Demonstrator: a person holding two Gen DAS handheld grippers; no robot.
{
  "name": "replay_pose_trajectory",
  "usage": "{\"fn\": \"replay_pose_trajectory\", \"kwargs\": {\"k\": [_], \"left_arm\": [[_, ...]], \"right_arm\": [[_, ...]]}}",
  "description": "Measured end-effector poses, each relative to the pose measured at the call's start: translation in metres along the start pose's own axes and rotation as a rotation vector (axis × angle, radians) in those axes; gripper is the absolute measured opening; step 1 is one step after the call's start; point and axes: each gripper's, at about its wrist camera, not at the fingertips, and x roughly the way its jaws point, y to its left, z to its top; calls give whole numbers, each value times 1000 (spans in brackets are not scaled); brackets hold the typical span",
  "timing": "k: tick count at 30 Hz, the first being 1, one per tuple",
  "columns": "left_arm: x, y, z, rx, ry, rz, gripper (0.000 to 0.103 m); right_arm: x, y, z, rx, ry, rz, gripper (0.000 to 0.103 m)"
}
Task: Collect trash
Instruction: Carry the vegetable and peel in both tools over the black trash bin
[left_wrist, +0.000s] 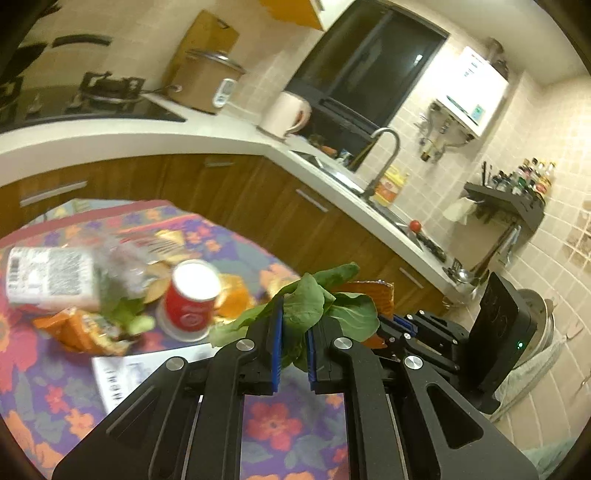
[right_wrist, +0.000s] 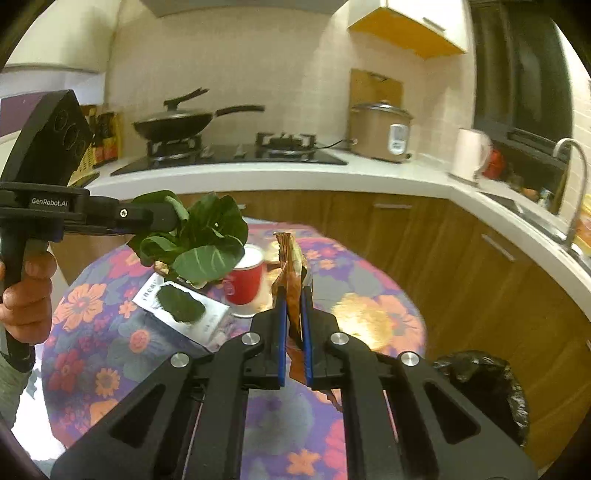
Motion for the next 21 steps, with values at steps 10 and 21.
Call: {"fn": "replay_pose_trajectory", "kwargs": {"k": [10,21], "left_arm": [[72,-73,-7,109,60,-70,8],[197,-150,-24,218,187,-110,8]], "right_arm": [[-39,-91,-33,106,-13,-170,5],[-36,-184,-101,300,81,-342,5]]}}
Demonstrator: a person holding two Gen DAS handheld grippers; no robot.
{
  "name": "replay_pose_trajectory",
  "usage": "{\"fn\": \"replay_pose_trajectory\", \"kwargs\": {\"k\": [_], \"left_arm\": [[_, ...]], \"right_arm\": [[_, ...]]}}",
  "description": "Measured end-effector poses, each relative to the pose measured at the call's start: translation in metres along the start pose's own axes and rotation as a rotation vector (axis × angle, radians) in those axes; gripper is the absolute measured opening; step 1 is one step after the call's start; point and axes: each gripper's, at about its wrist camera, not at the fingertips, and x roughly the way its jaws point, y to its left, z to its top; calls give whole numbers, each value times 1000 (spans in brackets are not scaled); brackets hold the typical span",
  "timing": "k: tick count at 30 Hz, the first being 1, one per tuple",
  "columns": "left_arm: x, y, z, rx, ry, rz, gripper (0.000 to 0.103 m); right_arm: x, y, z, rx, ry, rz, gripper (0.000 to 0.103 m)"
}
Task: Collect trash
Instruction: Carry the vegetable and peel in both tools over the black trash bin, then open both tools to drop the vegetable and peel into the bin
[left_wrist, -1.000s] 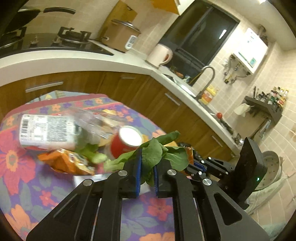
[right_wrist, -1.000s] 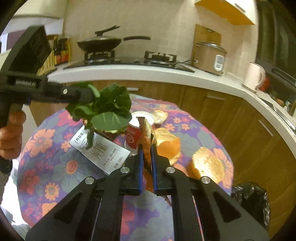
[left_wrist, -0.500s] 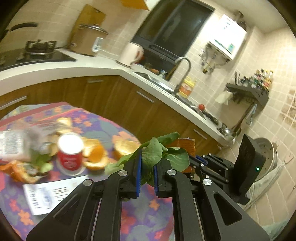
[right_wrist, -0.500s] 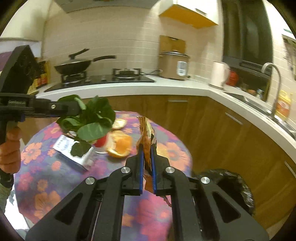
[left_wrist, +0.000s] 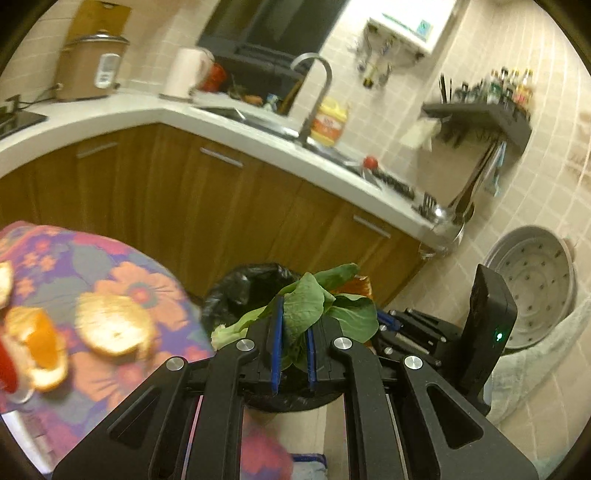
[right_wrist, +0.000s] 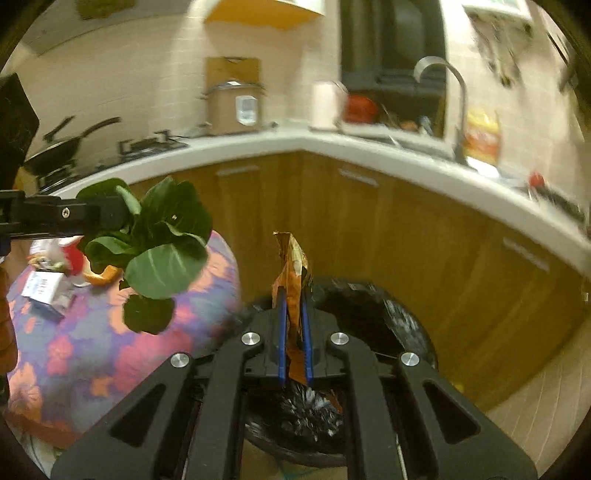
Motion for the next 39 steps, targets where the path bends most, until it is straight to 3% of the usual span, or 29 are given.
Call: {"fn": "replay_pose_trajectory", "kwargs": {"k": [11,13,14,17,20,22,23,30,39], "left_arm": [[94,-14,-8,3,121,69,13],[102,-12,-9,-11,137,78,24],[105,-9,-9,-21,144,84,34],[103,-6,-10,-27,143,89,36],[99,-6,-10,-21,138,88,39],[93,-5,-10,-20,134,84,44],[90,-5,-10,-19,128,86,45],[54,-12,-11,17,65,96,51],[-28,-6,-15,14,-81,126,61]], "right_arm": [[42,-51,-35,143,139,-43,5],[46,-53,-35,153,161,-45,6],[49,-54,-35,160,176,-39,7],[51,-57,-40,169,196,-13,17],[49,-56,-43,169,201,-14,23],[47,-55,-42,169,195,-20,46],[44,-54,-41,165,186,-25,49],[18,-38,-28,147,116,-17,50],[-19,42,8,11,-8,77,52]]}}
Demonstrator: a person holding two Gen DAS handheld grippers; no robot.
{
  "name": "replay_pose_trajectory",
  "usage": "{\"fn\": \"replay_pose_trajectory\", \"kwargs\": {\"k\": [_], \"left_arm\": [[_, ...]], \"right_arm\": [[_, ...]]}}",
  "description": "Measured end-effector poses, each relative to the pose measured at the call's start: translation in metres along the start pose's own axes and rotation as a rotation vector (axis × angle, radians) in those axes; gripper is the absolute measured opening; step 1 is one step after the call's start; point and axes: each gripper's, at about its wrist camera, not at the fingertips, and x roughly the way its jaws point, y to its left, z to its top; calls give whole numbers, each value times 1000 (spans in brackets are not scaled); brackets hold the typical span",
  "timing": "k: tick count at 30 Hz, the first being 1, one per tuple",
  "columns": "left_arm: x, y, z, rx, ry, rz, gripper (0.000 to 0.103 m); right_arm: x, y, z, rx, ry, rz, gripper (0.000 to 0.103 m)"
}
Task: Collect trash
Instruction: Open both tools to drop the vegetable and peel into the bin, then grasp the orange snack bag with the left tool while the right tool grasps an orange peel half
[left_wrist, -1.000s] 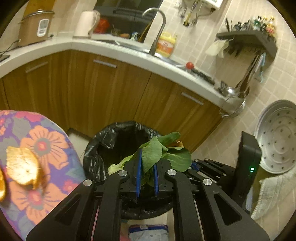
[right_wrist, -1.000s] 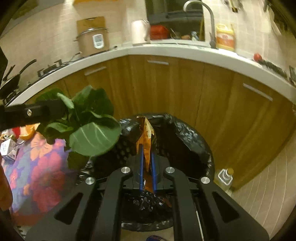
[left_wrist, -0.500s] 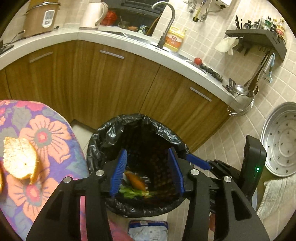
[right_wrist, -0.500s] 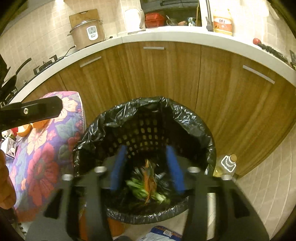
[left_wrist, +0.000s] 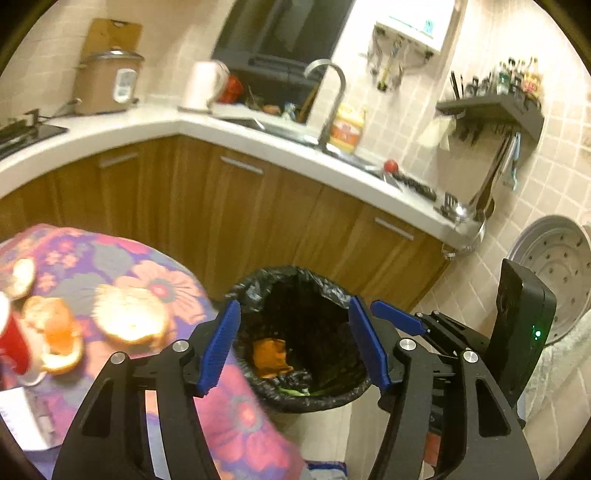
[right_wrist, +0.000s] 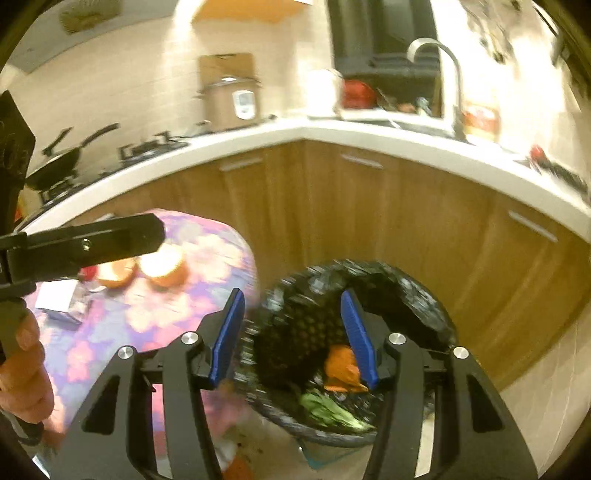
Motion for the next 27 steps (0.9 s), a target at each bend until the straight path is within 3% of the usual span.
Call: {"fn": "replay_pose_trajectory", "kwargs": {"k": [10,14,20,27], "left_arm": [[-112,57,-10,-57,-162,164,67],[-156,95,-23,-132,-208,291,69],[-209,161,-51,-313,-236,570,72],[-212,231,-71,-585,-155,547,72]], "right_arm": [[2,100,13,-140,-21,116,53],[8,127,12,-171,-13,148,53],[19,154,12,-187,6,192,53],[31,171,11,-191,29,200,53]]}}
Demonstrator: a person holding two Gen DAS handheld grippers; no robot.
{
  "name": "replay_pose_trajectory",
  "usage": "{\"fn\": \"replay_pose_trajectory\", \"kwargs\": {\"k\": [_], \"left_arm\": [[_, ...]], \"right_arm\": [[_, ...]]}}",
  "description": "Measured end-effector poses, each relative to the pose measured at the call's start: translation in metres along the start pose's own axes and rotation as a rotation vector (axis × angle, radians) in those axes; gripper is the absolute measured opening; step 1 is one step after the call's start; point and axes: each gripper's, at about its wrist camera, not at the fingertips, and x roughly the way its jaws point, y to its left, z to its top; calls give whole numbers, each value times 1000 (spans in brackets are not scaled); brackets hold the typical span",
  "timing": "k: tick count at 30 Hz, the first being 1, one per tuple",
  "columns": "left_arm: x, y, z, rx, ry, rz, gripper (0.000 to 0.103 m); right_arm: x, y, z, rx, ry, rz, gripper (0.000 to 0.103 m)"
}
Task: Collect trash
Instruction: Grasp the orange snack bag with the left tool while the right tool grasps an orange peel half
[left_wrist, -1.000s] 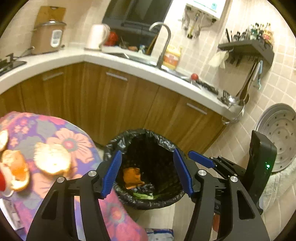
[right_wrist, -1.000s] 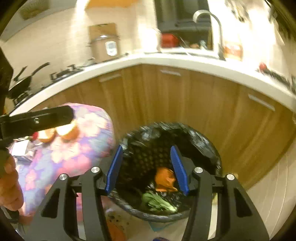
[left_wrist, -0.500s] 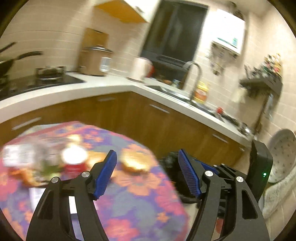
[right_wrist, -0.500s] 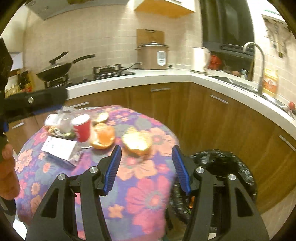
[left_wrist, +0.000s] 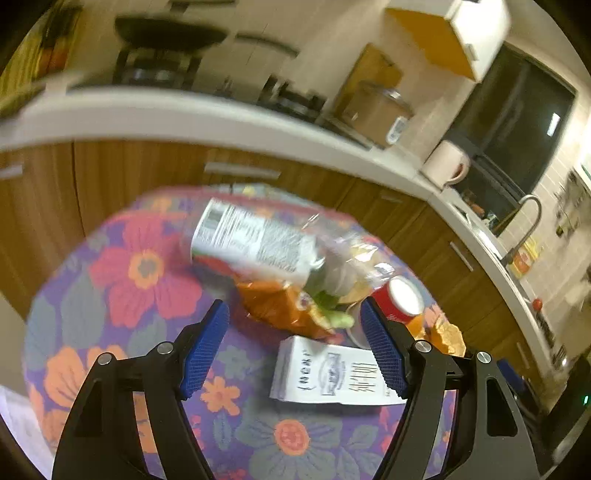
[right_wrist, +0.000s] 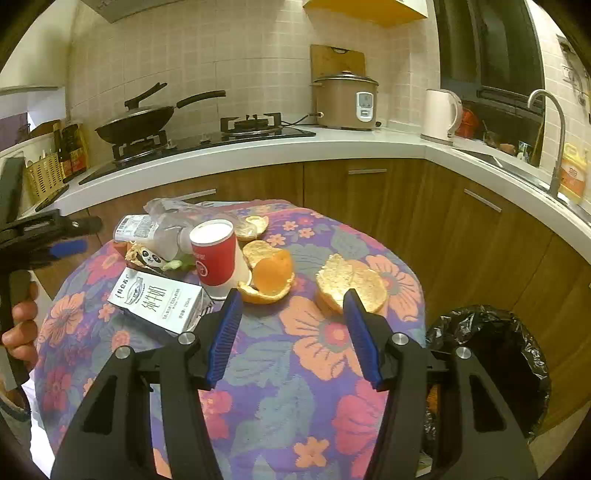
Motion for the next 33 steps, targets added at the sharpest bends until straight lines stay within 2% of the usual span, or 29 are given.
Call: {"fn": "replay_pose_trajectory", "kwargs": {"k": [7,11,15,17,18,19,20,22,23,25,33], "left_arm": [[48,13,3,-127,121,-55,72],[68,13,1,-134,142,-13,69],[74,7,2,-98,117,59,55],[73,7,1,-93,116,70,53],[74,9,2,-95,118,67,49],[73,11,1,-95,120,58,44],[74,11,1,-99,127,34,33],[73,14,0,-101,133,29,25],[73,14,-1,-97,133,27,16],[72,16,-2,-98,133,14,15],[52,24,-12,-81,87,-87,13]], "right_arm": [[8,-6,0,13,9,-7,53],[13,-18,1,35,18,-17,53],[26,-27,4,65,41,-8,53],[30,-29,3,72,52,-24,53],[33,-31,3,75,58,-41,53],[37,-34,3,86,70,-67,53],[41,-39,2,101,83,-84,53],[50,-50,0,144,111,-89,53],[54,-55,0,161,122,-91,56],[63,-62,-1,184,137,-99,68],[104,-82,8,295,213,-93,69]]}}
